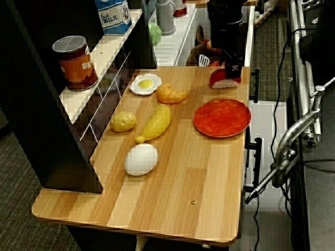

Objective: Put sushi on plate

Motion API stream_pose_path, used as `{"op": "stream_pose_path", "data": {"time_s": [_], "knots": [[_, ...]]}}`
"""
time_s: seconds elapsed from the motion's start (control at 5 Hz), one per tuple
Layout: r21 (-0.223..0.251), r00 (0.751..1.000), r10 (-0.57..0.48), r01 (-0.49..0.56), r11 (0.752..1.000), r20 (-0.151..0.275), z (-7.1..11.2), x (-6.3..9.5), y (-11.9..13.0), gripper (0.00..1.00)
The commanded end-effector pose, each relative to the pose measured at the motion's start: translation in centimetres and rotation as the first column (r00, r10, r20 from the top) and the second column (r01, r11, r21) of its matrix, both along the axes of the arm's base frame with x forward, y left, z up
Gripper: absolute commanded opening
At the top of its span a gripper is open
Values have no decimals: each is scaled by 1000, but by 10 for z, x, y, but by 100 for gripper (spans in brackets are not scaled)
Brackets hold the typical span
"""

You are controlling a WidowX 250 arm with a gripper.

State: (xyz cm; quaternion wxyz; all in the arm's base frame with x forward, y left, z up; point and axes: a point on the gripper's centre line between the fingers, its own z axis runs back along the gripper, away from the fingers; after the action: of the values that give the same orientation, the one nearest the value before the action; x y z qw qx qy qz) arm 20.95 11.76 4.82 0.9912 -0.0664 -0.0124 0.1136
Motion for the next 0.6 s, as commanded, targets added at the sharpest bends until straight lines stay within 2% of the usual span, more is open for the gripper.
{"op": "stream_pose_path", "data": {"time_s": [0.0, 0.2, 0.4], "knots": [[3, 996, 39, -39, 999, 79, -5, 9, 18, 100], [-11, 992, 73, -72, 997, 102, -14, 10, 24, 100], [-27, 988, 117, -115, 993, 103, -19, 3, 24, 100]]}}
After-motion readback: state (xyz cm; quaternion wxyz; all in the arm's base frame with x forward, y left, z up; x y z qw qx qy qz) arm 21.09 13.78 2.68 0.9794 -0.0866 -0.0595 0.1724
